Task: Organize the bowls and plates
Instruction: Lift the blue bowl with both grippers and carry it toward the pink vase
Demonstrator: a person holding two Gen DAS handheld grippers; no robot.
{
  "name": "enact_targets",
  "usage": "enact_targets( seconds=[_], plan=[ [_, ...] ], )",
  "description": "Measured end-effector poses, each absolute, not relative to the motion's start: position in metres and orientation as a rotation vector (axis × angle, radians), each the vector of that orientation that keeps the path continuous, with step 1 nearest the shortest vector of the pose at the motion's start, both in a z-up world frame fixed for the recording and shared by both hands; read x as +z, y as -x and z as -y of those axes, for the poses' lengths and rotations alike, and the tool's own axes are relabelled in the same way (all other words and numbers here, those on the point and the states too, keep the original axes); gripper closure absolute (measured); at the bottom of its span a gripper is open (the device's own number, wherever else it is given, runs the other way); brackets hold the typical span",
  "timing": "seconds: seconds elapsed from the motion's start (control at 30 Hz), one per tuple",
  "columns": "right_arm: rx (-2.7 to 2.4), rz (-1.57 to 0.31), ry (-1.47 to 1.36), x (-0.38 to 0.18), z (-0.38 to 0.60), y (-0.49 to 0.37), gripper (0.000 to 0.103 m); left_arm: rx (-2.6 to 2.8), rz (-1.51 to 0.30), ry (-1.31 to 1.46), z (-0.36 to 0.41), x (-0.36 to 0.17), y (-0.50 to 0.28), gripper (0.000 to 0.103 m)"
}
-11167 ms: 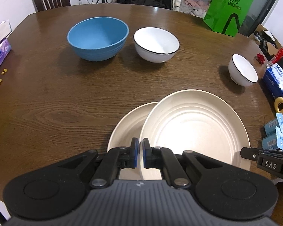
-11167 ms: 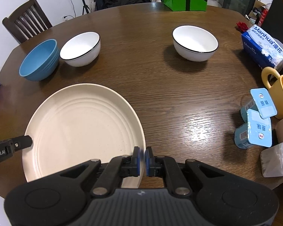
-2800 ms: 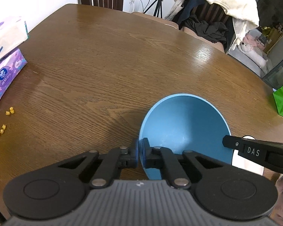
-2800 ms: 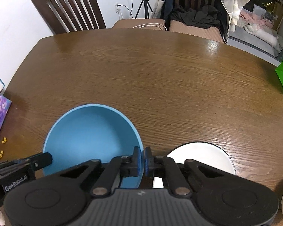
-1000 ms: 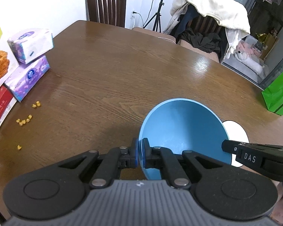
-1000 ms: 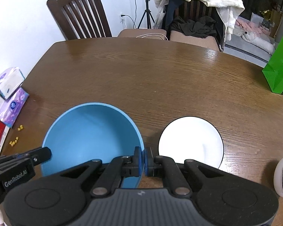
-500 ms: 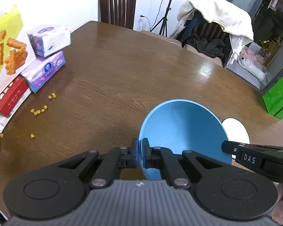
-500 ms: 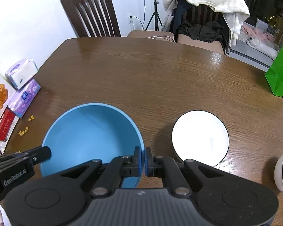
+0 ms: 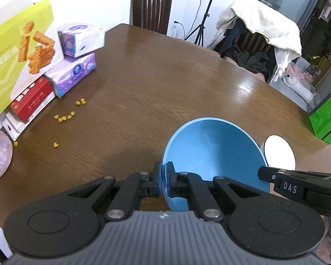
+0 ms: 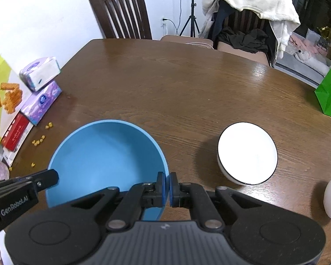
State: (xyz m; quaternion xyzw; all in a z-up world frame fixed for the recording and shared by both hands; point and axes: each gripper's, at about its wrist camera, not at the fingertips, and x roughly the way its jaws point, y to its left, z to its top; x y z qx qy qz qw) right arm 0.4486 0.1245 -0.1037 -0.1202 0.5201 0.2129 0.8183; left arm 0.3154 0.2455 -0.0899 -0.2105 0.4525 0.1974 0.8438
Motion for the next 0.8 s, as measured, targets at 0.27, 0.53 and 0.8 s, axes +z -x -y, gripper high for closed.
enact_targets(
  seconds=[0.27,0.53,0.8],
  plan=[
    [0.48,-1.109,0.269,-0.105,-0.135,-0.427,0.099,0.442,-0.949,0.454,-0.252,-0.089,-0.289,0.098],
    [0.508,-1.121,0.286,-0.112,-0.144,-0.406,0.099,0.469,-0.955,0.467,-0.259,-0.093,-0.265,0.098],
    [0.533,-1.134,0.305,-0.12,-0.152,-0.384,0.099,0.489,-0.962,0.477,-0.266,-0.101,-0.243,0.098]
  ],
)
